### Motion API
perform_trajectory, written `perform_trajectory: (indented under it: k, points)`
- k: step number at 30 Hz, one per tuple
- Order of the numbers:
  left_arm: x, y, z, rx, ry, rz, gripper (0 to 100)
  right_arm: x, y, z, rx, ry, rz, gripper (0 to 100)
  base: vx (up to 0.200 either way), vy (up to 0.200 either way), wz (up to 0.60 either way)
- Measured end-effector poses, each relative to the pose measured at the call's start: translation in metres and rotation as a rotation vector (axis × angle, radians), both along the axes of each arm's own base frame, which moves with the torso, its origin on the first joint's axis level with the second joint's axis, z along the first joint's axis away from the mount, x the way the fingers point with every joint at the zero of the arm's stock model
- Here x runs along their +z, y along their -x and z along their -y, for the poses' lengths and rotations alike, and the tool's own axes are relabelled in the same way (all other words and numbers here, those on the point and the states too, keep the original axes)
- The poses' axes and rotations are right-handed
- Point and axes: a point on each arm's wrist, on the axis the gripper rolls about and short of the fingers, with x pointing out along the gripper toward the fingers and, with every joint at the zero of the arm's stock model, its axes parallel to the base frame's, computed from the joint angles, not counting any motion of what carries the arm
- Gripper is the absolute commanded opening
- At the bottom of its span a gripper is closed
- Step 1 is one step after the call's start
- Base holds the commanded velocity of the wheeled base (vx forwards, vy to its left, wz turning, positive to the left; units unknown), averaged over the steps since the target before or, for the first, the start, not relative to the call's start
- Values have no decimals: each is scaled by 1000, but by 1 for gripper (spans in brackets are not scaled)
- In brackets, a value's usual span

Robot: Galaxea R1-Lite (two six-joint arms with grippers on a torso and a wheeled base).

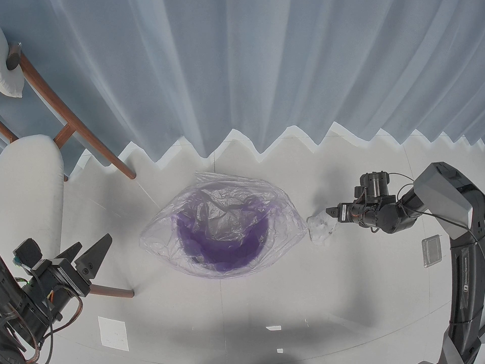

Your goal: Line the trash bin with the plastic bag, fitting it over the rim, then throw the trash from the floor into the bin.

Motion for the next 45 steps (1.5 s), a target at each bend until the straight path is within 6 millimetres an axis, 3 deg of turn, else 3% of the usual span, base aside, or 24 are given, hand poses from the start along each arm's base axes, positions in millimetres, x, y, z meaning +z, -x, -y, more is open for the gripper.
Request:
perform_trajectory:
  k: [11, 12, 19, 24, 26, 31, 35, 40, 45]
  points:
    - [1, 4, -3, 11, -1, 9, 100, -36, -36, 3, 6, 20, -59, 100, 0, 0, 0]
    - [2, 4, -4, 17, 1, 12, 100, -40, -37, 1, 9, 22, -67, 0, 0, 0, 0]
    - [2, 5, -8, 46, 2, 16, 100, -60, -43, -1, 15, 25, -89, 0, 0, 0, 0]
    - [2, 5, -8, 49, -2, 9, 100, -51, -46, 0, 4, 18, -64, 0, 0, 0, 0]
    - [2, 6, -9, 49, -2, 9, 100, -39, -47, 3, -8, 11, -44, 0, 0, 0, 0]
    - [2, 6, -9, 51, -2, 10, 100, 19, -40, 8, -22, -12, 21, 0, 0, 0, 0]
    - [2, 6, -10, 54, -1, 12, 100, 87, -22, 8, -5, -36, 91, 0, 0, 0, 0]
    - [3, 7, -10, 55, 0, 14, 100, 178, 23, -13, 66, -72, 192, 0, 0, 0, 0]
    - [3, 7, -11, 57, 0, 17, 100, 257, 85, -38, 168, -124, 301, 0, 0, 0, 0]
